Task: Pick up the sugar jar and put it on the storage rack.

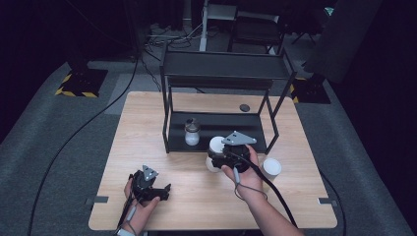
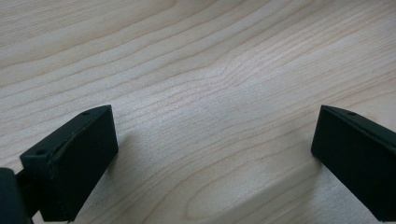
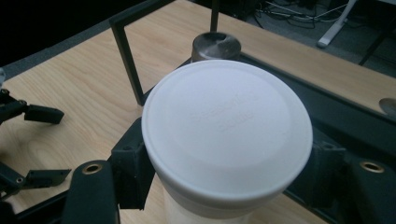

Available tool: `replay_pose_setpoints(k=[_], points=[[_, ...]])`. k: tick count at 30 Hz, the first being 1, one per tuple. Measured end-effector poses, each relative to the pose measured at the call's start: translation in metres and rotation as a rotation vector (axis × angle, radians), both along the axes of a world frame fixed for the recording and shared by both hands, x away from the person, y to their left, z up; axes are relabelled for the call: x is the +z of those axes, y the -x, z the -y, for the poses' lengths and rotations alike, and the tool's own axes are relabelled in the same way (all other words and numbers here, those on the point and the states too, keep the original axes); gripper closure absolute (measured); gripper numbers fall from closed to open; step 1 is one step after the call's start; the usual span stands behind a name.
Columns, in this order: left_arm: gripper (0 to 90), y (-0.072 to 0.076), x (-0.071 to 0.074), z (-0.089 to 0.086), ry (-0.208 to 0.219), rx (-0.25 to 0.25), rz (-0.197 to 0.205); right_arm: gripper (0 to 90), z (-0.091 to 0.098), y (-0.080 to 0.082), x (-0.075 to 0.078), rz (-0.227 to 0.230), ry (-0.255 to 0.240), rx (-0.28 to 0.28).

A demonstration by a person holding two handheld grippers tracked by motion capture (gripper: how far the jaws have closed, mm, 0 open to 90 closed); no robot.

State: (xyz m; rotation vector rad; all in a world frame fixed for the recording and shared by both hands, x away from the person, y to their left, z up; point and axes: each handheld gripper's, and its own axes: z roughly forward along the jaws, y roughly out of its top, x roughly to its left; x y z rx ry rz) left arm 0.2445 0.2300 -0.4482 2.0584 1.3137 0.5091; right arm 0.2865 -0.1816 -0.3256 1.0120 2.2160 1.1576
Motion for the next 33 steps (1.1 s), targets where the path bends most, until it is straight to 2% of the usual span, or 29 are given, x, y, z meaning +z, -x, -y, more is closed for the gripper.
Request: replay_pose_setpoints(k=[7, 13, 15, 21, 23, 25, 33], points=[[0.5, 0.0, 0.0, 0.0, 0.0, -0.001, 0.0, 34.0, 0.0, -0.007, 0.019, 0.031, 0.004, -0.007], [0.5, 0.0, 0.0, 0.0, -0.001, -0.001, 0.0, 34.0, 0.0, -0.02, 0.027, 0.03, -0.017, -0.021], [0.5, 0.0, 0.0, 0.0, 0.0, -0.001, 0.0, 34.0, 0.0, -0.022, 0.028, 0.029, -0.019, -0.023], [0.6, 0.0, 0.0, 0.0, -0.001, -0.001, 0.0, 34.0, -0.003, -0.044, 0.028, 0.022, -0.016, -0.044], [0.5, 0.0, 0.0, 0.0, -0.001, -0.001, 0.0, 34.0, -0.003, -0.046, 0.028, 0.017, -0.018, -0.048], [0.6, 0.0, 0.0, 0.0, -0.001, 0.002, 0.0, 34.0, -0.005, -0.058, 0.026, 0.014, -0.014, -0.058], [0.6, -0.001, 0.0, 0.001, -0.001, 0.005, -0.001, 34.0, -0.009, -0.08, 0.014, 0.002, -0.006, -0.079]])
